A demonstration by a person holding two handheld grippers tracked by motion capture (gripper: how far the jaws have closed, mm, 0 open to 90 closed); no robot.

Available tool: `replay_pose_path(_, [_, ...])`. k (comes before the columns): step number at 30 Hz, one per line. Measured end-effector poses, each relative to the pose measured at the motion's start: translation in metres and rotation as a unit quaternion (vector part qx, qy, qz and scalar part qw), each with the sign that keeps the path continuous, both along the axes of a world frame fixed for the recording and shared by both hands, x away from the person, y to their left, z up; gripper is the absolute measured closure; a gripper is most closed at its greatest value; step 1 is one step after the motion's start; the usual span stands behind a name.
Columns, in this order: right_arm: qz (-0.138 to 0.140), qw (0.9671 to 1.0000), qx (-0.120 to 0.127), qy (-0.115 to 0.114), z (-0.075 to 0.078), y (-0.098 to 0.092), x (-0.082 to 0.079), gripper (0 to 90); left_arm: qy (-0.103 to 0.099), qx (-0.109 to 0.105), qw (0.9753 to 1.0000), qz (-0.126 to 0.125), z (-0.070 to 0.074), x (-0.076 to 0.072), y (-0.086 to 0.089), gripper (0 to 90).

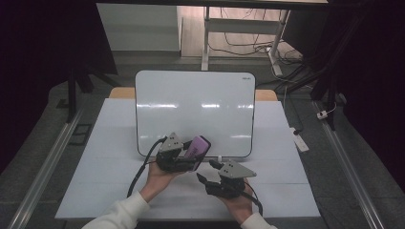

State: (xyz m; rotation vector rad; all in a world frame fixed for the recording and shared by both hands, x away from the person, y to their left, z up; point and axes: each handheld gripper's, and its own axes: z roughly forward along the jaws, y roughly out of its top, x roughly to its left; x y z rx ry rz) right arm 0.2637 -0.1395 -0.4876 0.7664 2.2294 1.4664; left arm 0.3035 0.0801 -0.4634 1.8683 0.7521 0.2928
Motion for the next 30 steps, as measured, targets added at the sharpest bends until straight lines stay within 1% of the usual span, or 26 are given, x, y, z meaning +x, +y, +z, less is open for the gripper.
replay_pose_path(4, [-0.005,0.9998,0.012,0.012,-0.001,0.003,0.002,36.5,-0.003,0.002,1.0000,-0.002,-0.001,-0.001,-0.003,40.6])
replay_pose_path(6, [-0.009,0.9994,0.019,0.026,-0.001,0.004,0.004,36.5,-0.005,0.001,1.0000,-0.003,-0.002,-0.002,-0.005,40.6])
replay_pose_path(7, [-0.010,0.9991,0.027,0.031,-0.002,0.005,0.005,36.5,-0.006,0.002,1.0000,-0.004,-0.003,-0.003,-0.006,40.6])
replay_pose_path(10, [-0.017,0.9982,0.035,0.047,-0.004,0.007,0.007,37.7,-0.011,0.002,0.9999,-0.006,-0.004,-0.005,-0.009,40.6])
replay_pose_path(12, [-0.022,0.9977,0.037,0.052,-0.004,0.007,0.008,40.8,-0.017,0.005,0.9998,-0.003,-0.004,-0.006,-0.010,40.6])
replay_pose_path(14, [-0.019,0.9973,0.044,0.057,-0.004,0.007,0.008,48.0,-0.020,0.001,0.9998,-0.001,-0.004,-0.007,-0.010,40.6])
replay_pose_path(15, [-0.015,0.9970,0.049,0.058,-0.004,0.006,0.008,50.0,-0.021,-0.002,0.9998,0.000,-0.004,-0.007,-0.010,40.5])
replay_pose_path(17, [-0.016,0.9960,0.057,0.067,-0.003,0.005,0.009,51.8,-0.020,-0.005,0.9998,0.001,-0.005,-0.008,-0.010,40.5])
replay_pose_path(20, [-0.017,0.9939,0.071,0.083,-0.003,0.003,0.011,53.3,-0.018,-0.005,0.9998,0.000,-0.006,-0.008,-0.011,40.5])
replay_pose_path(23, [-0.019,0.9939,0.070,0.083,-0.003,0.003,0.010,55.2,-0.020,-0.005,0.9998,-0.001,-0.006,-0.009,-0.011,40.5])
replay_pose_path(27, [-0.024,0.9939,0.070,0.082,-0.002,0.001,0.010,61.1,-0.022,-0.008,0.9997,-0.002,-0.005,-0.010,-0.011,40.4])
replay_pose_path(30, [-0.028,0.9945,0.067,0.076,0.000,-0.002,0.009,63.8,-0.024,-0.011,0.9996,-0.004,-0.005,-0.011,-0.011,40.3])
